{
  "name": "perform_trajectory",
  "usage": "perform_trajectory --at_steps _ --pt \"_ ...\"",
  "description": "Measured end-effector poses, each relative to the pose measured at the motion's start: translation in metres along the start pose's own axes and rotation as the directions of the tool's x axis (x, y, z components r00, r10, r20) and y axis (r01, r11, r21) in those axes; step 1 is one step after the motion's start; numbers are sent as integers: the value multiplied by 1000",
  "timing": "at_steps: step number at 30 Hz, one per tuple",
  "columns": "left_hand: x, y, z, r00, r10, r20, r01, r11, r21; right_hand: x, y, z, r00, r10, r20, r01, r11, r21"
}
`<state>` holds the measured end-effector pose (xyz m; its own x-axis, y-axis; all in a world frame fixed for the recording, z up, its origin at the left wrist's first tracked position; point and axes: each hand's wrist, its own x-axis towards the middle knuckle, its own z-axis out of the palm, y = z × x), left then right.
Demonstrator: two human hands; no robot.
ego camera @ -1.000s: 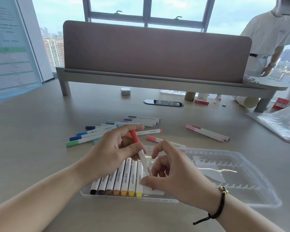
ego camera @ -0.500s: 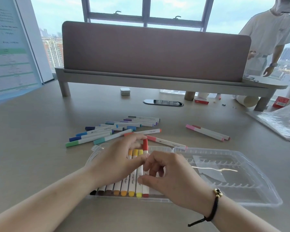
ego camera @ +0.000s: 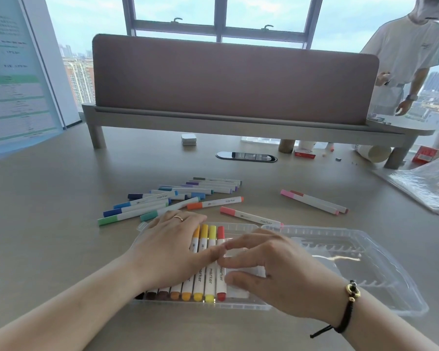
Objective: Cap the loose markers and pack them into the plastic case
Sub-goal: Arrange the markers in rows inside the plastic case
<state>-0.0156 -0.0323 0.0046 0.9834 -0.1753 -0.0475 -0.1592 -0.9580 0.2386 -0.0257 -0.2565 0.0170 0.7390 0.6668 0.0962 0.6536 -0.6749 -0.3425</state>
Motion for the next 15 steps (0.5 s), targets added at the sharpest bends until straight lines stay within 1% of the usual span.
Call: perform_trajectory --at_steps 6,15 --pt "0 -3 -1 998 -9 65 6 999 45 -1 2 -2 997 -16 81 20 998 -57" --pt "0 -4 1 995 -29 101 22 997 72 -1 5 -4 994 -30 109 35 998 -48"
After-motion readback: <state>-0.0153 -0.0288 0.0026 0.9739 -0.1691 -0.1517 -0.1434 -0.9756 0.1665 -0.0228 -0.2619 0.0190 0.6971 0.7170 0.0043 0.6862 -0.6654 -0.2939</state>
